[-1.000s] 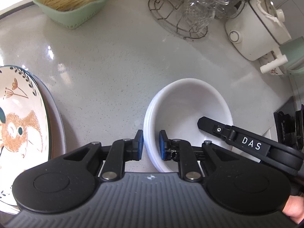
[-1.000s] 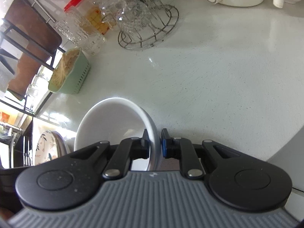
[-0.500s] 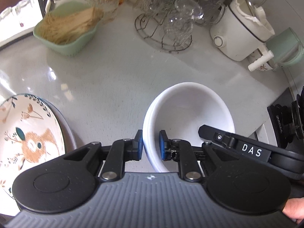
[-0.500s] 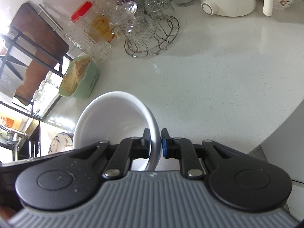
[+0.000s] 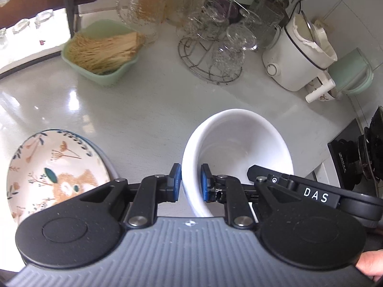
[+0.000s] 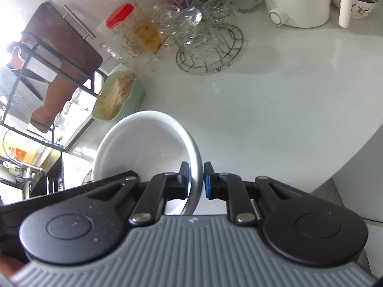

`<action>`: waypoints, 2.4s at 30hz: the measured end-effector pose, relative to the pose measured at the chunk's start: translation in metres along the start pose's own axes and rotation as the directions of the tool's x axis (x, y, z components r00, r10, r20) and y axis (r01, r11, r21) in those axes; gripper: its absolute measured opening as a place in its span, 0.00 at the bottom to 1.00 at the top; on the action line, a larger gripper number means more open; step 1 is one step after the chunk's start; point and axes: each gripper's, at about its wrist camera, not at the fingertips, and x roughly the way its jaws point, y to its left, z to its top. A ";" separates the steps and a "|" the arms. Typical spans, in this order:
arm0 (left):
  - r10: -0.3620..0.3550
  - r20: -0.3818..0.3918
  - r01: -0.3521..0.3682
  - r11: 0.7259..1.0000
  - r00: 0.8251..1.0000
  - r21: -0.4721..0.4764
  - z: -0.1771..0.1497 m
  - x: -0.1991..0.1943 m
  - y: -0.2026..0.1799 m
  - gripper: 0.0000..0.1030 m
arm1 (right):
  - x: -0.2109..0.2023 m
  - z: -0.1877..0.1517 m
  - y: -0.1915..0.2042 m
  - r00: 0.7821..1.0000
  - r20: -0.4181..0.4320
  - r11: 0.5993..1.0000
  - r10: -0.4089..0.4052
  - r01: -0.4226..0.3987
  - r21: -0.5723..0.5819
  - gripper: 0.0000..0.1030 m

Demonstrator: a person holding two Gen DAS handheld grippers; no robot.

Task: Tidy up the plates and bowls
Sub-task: 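Lift the bowl stack and carry it toward the floral plate stack, then lower the bowl stack onto the center of the floral plates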

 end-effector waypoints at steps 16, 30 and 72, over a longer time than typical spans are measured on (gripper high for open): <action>0.040 0.054 -0.033 0.992 0.998 -0.119 -0.009 -0.038 0.082 0.20 | 0.028 -0.013 0.081 0.998 -0.046 0.988 0.033 -0.039 -0.148 0.16; 0.068 0.038 -0.056 0.968 0.997 -0.244 -0.031 -0.044 0.163 0.20 | 0.073 -0.049 0.143 0.990 -0.138 0.962 0.006 -0.043 -0.271 0.16; 0.101 -0.022 -0.103 0.957 0.995 -0.272 -0.039 -0.022 0.214 0.51 | 0.115 -0.072 0.173 0.973 -0.225 0.927 -0.053 -0.035 -0.373 0.27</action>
